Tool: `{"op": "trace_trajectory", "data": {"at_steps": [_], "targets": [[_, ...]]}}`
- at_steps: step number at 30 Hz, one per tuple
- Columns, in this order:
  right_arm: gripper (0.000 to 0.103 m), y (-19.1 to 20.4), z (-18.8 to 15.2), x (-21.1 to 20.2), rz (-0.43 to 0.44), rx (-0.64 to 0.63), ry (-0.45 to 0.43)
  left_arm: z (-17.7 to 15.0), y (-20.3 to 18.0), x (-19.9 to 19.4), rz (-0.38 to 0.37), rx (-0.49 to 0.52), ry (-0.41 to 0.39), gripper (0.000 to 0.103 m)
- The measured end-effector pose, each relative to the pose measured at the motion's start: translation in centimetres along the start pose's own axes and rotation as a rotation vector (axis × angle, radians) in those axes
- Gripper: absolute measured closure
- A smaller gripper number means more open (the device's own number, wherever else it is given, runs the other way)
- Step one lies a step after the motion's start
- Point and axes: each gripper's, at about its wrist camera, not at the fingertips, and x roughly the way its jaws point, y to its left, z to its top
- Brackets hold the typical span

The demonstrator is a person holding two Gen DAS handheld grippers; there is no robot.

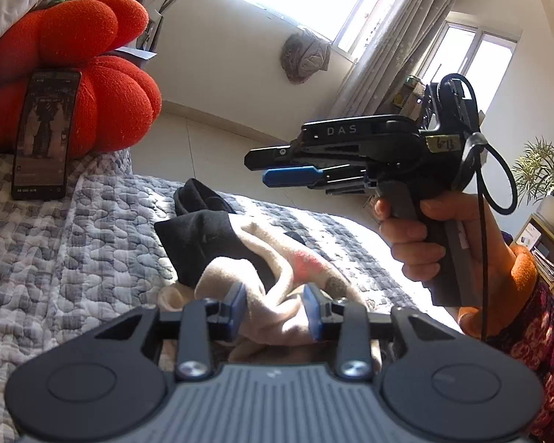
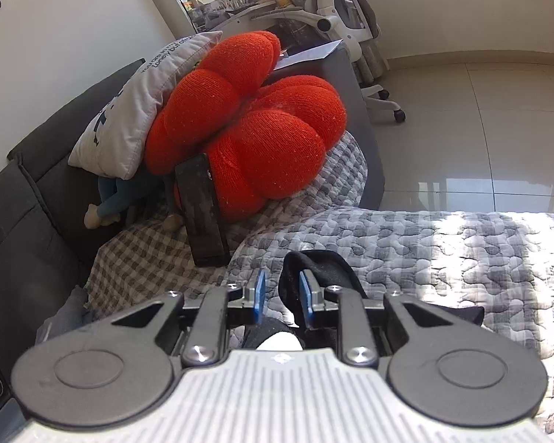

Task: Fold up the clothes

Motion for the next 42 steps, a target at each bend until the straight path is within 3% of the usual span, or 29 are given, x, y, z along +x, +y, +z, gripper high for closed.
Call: {"op": "trace_trajectory", "data": {"at_steps": [1, 7, 15, 24, 26, 27, 28, 29, 31, 35, 38, 40, 42], "targets": [[0.046, -0.2, -0.1, -0.4, -0.004, 0.004, -0.012, 0.4, 0.3, 0.0, 0.009, -0.006, -0.007, 0.060], [0.046, -1.8, -1.4, -2.3, -0.041, 0.031, -0.008, 2.7, 2.5, 1.5, 0.058, -0.069, -0.022, 0.057], [0.046, -2.9, -4.1, -3.6, -0.081, 0.048, 0.080, 4.2, 5.0, 5.4, 0.109, -0.164, 0.026, 0.056], [0.046, -5.0, -7.4, -4.8, -0.092, 0.149, 0.160, 3.0, 6.1, 7.7, 0.024, -0.251, 0.085, 0.059], [0.046, -5.1, -8.1, -4.4, -0.082, 0.173, 0.175, 2.8, 6.0, 8.2, 0.006, -0.272, 0.091, 0.064], [0.047, -5.1, -8.3, -4.2, -0.078, 0.178, 0.174, 2.6, 5.9, 8.4, 0.004, -0.274, 0.096, 0.071], [0.059, -5.0, -8.4, -4.1, -0.072, 0.179, 0.173, 2.5, 5.7, 8.5, 0.007, -0.269, 0.098, 0.077], [0.080, -4.9, -8.6, -3.9, -0.054, 0.177, 0.178, 2.3, 5.5, 8.6, 0.010, -0.259, 0.098, 0.080], [0.087, -4.5, -8.7, -3.9, -0.058, 0.168, 0.172, 2.1, 4.9, 8.7, 0.021, -0.224, 0.093, 0.095], [0.090, -3.7, -8.1, -5.7, -0.097, 0.137, 0.097, 2.2, 4.4, 8.1, 0.020, -0.175, 0.085, 0.095], [0.091, -3.6, -7.6, -7.7, -0.132, 0.134, 0.026, 2.4, 4.8, 7.7, 0.016, -0.185, 0.074, 0.089], [0.091, -3.9, -7.6, -8.8, -0.172, 0.136, -0.012, 2.6, 5.1, 7.7, 0.016, -0.204, 0.065, 0.070], [0.091, -4.5, -7.6, -9.8, -0.205, 0.149, -0.041, 2.8, 5.5, 7.7, 0.018, -0.221, 0.055, 0.060]]}}
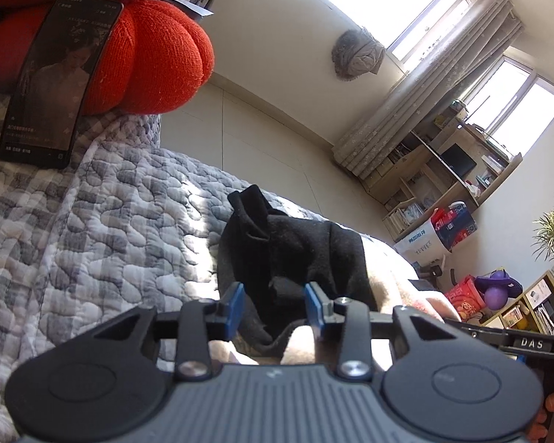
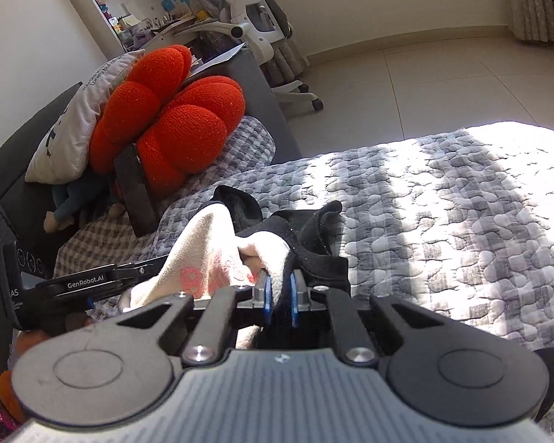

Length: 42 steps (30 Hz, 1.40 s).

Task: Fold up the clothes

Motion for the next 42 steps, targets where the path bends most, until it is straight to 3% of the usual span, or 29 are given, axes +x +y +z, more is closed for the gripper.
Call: {"op": "trace_trajectory", "data": {"at_steps": [9, 14, 15, 16, 17, 18, 23, 30, 34, 36, 38, 40, 42], "targets": [[0.091, -3.8, 0.1, -1.4, -0.095, 0.093, -0.047, 1.4, -0.5, 4.0, 0.059, 0.002, 0.039, 0.057], [0.091, -4.5, 0.0, -1.2, -0.103, 0.109, -0.040, 0.9, -0.7, 5.9, 0.094, -0.009, 0.048, 0.061], [0.091, -4.6, -0.1, -1.1, -0.104, 0.109, -0.039, 0.7, -0.9, 5.9, 0.103, 0.006, 0.041, 0.070], [0.091, -4.6, -0.1, -1.1, -0.106, 0.108, -0.037, 0.6, -1.2, 5.8, 0.109, 0.029, 0.038, 0.090], [0.091, -4.6, -0.1, -1.0, -0.107, 0.107, -0.036, 0.5, -1.5, 5.7, 0.114, 0.044, 0.037, 0.100], [0.091, -4.6, -0.2, -1.1, -0.108, 0.106, -0.035, 0.3, -1.8, 5.4, 0.123, 0.053, 0.030, 0.103], [0.091, -4.3, -0.2, -1.3, -0.110, 0.099, -0.046, 0.0, -3.2, 3.0, 0.234, 0.142, -0.057, 0.103], [0.091, -3.5, -0.1, -1.3, -0.114, 0.068, -0.061, 0.4, -3.2, -2.3, 0.387, 0.183, -0.180, 0.103], [0.091, -3.4, -0.1, -1.1, -0.113, 0.061, -0.059, 0.8, -1.4, -3.4, 0.315, 0.090, -0.141, 0.103], [0.091, -3.4, -0.1, -1.0, -0.115, 0.062, -0.057, 0.8, -0.9, -3.0, 0.278, 0.058, -0.110, 0.098], [0.091, -3.3, -0.1, -1.0, -0.116, 0.060, -0.055, 0.7, -0.9, -2.1, 0.248, 0.040, -0.089, 0.086], [0.091, -3.2, -0.2, -1.0, -0.116, 0.059, -0.054, 0.5, -1.0, -0.9, 0.212, 0.017, -0.066, 0.062], [0.090, -3.3, -0.2, -0.9, -0.116, 0.057, -0.052, 0.4, -0.8, 0.7, 0.181, 0.000, -0.032, 0.061]]}}
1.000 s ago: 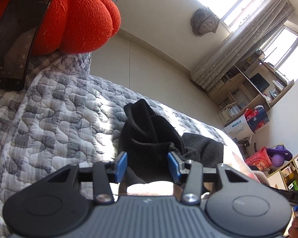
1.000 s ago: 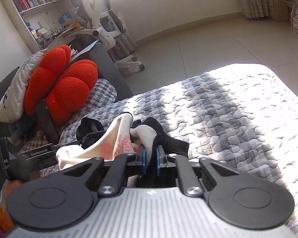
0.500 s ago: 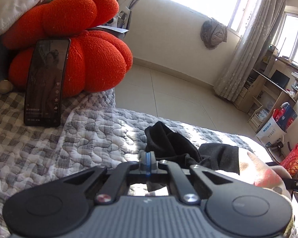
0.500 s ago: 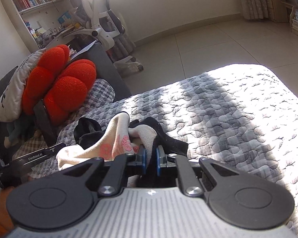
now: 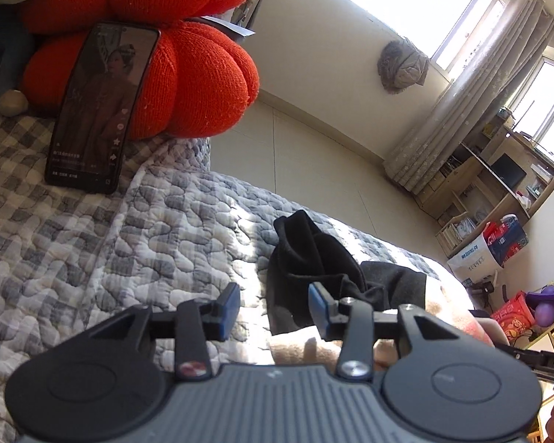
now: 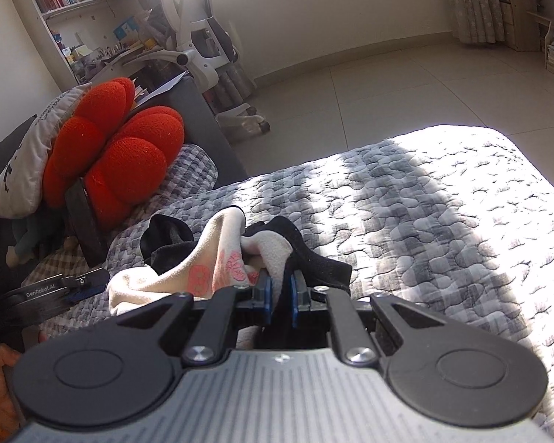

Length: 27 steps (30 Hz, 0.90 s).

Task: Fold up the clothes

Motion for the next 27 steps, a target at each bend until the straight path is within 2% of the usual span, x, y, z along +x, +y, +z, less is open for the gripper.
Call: {"op": "trace_trajectory", "data": {"at_steps": [4, 6, 9, 13, 20, 24, 27], "targets": [[0.090, -0.2, -0.1, 0.1, 0.001, 0.001, 0.007, -0.6, 0.0, 3.4, -0.078, -0.051, 0.101, 0.062], [0.090, -0.4, -0.1, 0.2, 0.001, 0.004, 0.012, -1.0, 0.1, 4.4, -0.113, -0.095, 0.127, 0.064], [0.090, -0.5, -0.2, 0.5, -0.001, 0.003, 0.022, -1.3, -0.3, 4.5, -0.112, -0.087, 0.122, 0.096], [0.090, -0.2, -0.3, 0.3, -0.004, -0.008, 0.020, -1.4, -1.0, 2.4, -0.045, -0.042, 0.049, 0.097], [0.090, 1.1, 0.2, 0.0, 0.006, -0.050, -0.009, -0.3, -1.0, -3.9, 0.077, 0.000, -0.138, 0.097], [0.090, 2.2, 0.6, 0.2, 0.018, -0.085, -0.020, -0.6, -0.1, -7.1, 0.138, 0.006, -0.206, 0.097], [0.090, 3.2, 0.9, 0.5, 0.028, -0.119, -0.027, -1.1, 1.1, -9.1, 0.164, -0.012, -0.229, 0.097]]}}
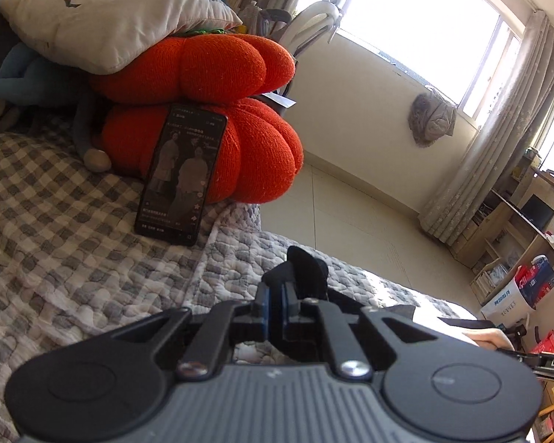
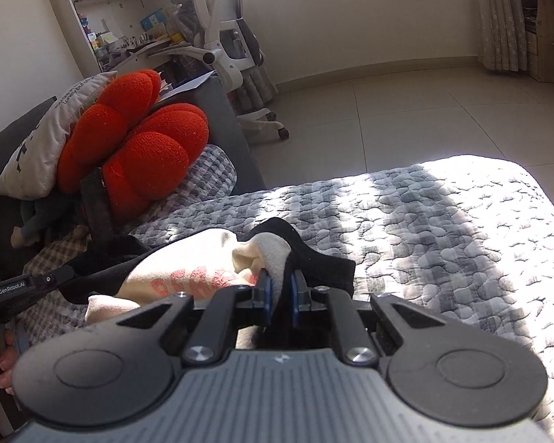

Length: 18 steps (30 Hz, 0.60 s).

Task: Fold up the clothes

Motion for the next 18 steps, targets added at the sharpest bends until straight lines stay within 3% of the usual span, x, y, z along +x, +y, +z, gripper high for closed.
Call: {"op": "trace_trajectory", "data": {"at_steps": [7, 18], "targets": [[0.090, 2.6, 0.9, 1.2, 0.035, -0.082, -0.009, -0.7, 2.6, -3.4, 0.090, -0.007, -0.033, 0.097], [0.090, 7.2, 0.8, 5.1, 0.099, -0.196, 0.043, -3.1, 7.8, -5.0, 0.191, -0.115, 0.067, 0.097]]}}
